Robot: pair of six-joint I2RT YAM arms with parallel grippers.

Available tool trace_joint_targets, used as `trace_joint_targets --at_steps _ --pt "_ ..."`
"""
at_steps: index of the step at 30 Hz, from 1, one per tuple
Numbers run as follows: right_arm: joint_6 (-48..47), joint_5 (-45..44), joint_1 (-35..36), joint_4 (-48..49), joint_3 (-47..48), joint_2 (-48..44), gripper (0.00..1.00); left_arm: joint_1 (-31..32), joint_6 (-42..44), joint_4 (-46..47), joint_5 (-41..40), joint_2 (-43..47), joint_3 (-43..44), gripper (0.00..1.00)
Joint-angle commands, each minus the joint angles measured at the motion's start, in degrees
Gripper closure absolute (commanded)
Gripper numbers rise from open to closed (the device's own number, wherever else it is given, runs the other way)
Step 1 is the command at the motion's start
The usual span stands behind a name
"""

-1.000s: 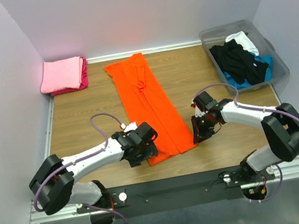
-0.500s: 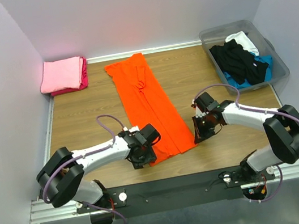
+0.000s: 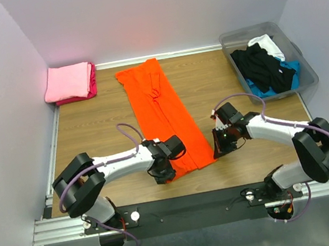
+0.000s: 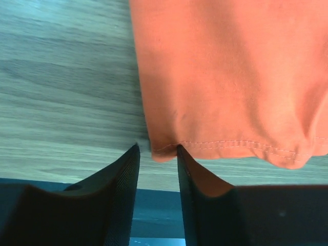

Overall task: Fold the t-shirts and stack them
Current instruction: Fold the tshirt

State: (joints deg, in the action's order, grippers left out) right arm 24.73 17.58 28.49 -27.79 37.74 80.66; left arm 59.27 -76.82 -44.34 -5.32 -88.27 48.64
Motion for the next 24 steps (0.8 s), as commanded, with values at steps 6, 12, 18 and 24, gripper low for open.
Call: trace_joint_targets --at_steps 6,12,18,24 --pt "-0.74 2.02 -0.19 1.51 -1.08 -2.26 0.99 2.35 -3.95 -2.33 -0.21 -2.96 -1.45 0.98" --pt "0.84 4.56 -0.19 1.25 0.14 -3.23 0.99 2.61 -4.57 -2.95 -1.18 1.6 -1.97 1.0" --pt "2.51 1.32 -0.19 0.81 8.99 -1.13 0.99 -3.34 1.39 -1.46 -3.28 5.74 1.27 1.0" --pt "2.78 -2.11 -0.19 0.54 20.78 8.27 0.99 -15.39 12.9 2.32 -6.71 8.9 4.09 1.0"
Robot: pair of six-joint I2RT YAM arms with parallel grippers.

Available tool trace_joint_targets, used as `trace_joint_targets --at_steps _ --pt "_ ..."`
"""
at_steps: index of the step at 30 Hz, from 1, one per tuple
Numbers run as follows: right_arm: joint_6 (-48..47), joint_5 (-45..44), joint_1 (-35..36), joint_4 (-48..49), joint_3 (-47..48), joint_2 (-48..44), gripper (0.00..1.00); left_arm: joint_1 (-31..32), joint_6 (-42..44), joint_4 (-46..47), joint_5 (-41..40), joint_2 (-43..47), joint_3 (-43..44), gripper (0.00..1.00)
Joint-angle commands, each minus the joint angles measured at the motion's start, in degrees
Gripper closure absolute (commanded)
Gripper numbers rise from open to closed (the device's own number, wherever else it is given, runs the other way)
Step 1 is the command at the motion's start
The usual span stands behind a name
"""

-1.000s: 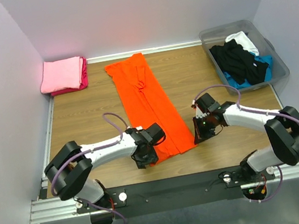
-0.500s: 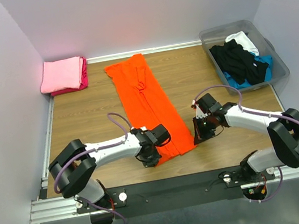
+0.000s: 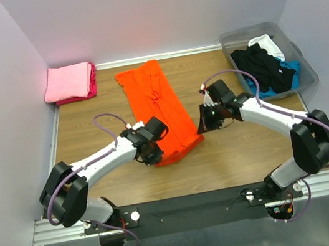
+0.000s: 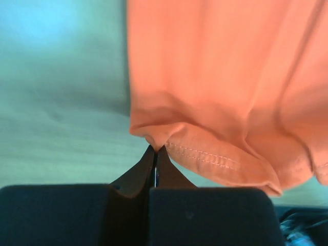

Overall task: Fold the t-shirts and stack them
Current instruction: Fold the tshirt

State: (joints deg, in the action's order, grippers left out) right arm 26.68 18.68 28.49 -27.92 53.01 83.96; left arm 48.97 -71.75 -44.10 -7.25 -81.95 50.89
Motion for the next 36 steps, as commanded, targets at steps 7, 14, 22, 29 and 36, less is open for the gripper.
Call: trace_joint_targets --at_steps 7,14,22,29,36 --pt "-0.39 -6.55 -0.19 0.76 23.86 18.24 0.99 -19.68 23.39 13.06 -7.26 -2.67 5.88 1.0" --pt "-1.8 -8.92 -0.28 0.76 36.35 29.14 0.99 -26.46 34.38 20.36 -8.4 -10.76 12.12 1.0" --pt "-2.07 -10.15 -0.28 1.03 40.94 34.07 0.99 -28.49 40.19 28.36 -8.14 -15.16 14.5 1.0" --pt "-2.95 -12.0 -0.28 1.64 42.87 35.3 1.0 -28.84 42.65 31.35 -7.61 -17.89 16.25 1.0" --pt "-3.12 -12.44 -0.28 2.69 43.14 36.01 0.99 -30.77 41.6 32.49 -7.43 -18.59 14.94 1.0"
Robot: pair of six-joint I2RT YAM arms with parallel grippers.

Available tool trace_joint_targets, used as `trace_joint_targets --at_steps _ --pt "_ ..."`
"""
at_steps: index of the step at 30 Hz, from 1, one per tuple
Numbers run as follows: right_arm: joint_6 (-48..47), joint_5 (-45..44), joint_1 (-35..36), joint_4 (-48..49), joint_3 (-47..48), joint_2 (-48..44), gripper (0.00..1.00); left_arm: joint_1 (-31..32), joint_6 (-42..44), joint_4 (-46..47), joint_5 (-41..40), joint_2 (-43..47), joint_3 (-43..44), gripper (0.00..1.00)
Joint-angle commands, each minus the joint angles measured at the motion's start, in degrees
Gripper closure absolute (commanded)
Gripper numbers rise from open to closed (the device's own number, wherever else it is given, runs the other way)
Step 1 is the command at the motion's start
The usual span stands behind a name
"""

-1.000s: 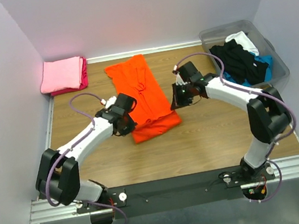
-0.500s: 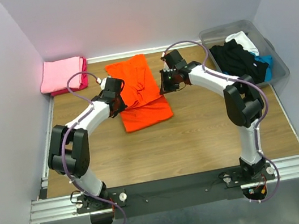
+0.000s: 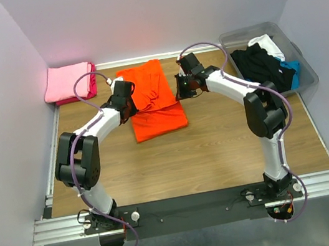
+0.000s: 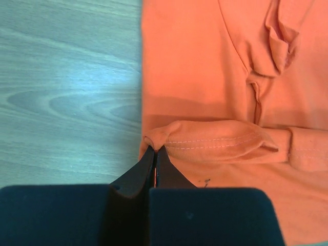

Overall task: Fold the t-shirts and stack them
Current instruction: Fold the tshirt

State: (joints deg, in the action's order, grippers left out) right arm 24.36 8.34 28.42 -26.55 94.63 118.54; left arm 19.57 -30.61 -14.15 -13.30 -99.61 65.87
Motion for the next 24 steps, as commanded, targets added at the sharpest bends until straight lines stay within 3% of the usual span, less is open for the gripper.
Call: trace_joint_targets --at_steps 1,20,21,24 --pt "-0.8 -2.19 -0.13 1.58 1.44 1.43 0.99 -1.47 0.46 2.99 -1.2 -0.93 -0.47 1.0" --pt "-2.83 -3.94 -0.21 6.59 1.26 6.09 0.98 -2.35 0.2 6.33 0.91 -7.61 1.98 1.0" --pt "-2.91 -4.12 -0.21 6.68 1.35 6.09 0.96 -2.35 0.29 6.33 0.82 -7.53 1.99 0.98" --pt "-3.53 -3.16 -0.21 6.68 1.52 5.56 0.82 -2.35 1.08 6.42 0.64 -6.47 1.99 0.7"
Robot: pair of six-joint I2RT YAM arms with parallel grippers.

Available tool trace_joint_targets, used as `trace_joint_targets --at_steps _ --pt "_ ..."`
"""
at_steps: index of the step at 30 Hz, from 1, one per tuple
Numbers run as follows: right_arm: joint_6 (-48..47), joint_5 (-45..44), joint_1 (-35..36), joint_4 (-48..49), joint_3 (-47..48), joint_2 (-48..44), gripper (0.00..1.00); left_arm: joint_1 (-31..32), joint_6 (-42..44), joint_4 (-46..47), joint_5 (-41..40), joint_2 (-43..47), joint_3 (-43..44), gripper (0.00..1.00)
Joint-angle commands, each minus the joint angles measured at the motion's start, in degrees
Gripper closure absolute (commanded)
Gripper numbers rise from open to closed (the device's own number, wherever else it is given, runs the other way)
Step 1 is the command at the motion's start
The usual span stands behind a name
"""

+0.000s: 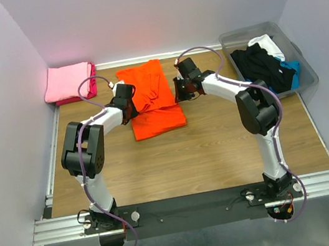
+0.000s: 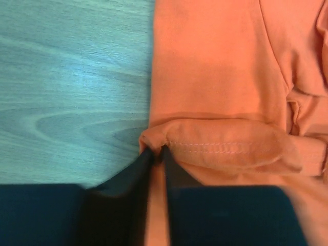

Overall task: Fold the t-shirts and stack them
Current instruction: Fold the tshirt

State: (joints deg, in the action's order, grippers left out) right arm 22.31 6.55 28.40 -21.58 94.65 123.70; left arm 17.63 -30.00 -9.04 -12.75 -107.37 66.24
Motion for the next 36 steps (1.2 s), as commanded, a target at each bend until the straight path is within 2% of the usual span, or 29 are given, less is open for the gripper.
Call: trace_joint_targets --at_steps 1,2,3,6,8,12,15,16,18,19,22,26,36 --pt "-2.0 -0.93 -0.1 1.72 1.5 -0.03 0.78 -0.4 0.73 1.3 0.27 1.81 1.53 0.52" --pt "-2.0 -0.57 -0.1 1.72 1.41 -0.82 0.73 -0.4 0.73 1.3 0.19 3.03 1.44 0.44" --pt "-2.26 0.13 -0.02 1.81 1.33 -1.44 0.7 -0.4 0.82 1.3 0.45 3.83 1.09 0.31" --pt "-2.35 -0.56 0.86 2.07 0.54 -4.15 0.64 -0.23 0.21 0.69 0.27 7.96 0.13 0.2" --pt "-2.62 -1.62 2.35 2.33 -0.69 -5.39 0.63 0.73 -1.02 0.08 0.01 11.63 -0.67 0.17" --pt "-2.09 -2.07 4.81 4.79 -3.5 -7.59 0.63 5.2 -3.57 -1.07 -0.61 16.66 -3.65 0.18" --pt "-1.48 -0.93 6.22 6.11 -4.65 -7.25 0.65 8.81 -6.73 -0.9 0.8 17.81 -6.46 0.32" --pt "-1.39 -0.57 6.57 6.2 -4.74 -6.37 0.66 9.78 -7.35 -0.46 1.41 17.72 -7.25 0.43" --pt "-1.13 0.92 7.1 6.55 -4.74 -5.4 0.69 11.19 -8.49 0.16 2.2 16.15 -8.75 0.54" --pt "-0.95 1.36 7.02 6.64 -4.65 -4.96 0.7 11.98 -8.76 0.25 3.16 15.18 -9.02 0.66" --pt "-0.77 2.06 7.19 7.17 -4.04 -2.86 0.75 12.34 -8.94 1.13 5.19 11.49 -9.64 0.81" --pt "-0.95 1.98 7.19 7.43 -2.2 0.74 0.78 12.34 -8.67 1.48 5.46 8.33 -10.42 0.82" --pt "-2.79 -2.58 7.02 7.43 4.4 7.6 0.79 12.34 -7.09 0.07 7.39 6.38 -13.59 0.83"
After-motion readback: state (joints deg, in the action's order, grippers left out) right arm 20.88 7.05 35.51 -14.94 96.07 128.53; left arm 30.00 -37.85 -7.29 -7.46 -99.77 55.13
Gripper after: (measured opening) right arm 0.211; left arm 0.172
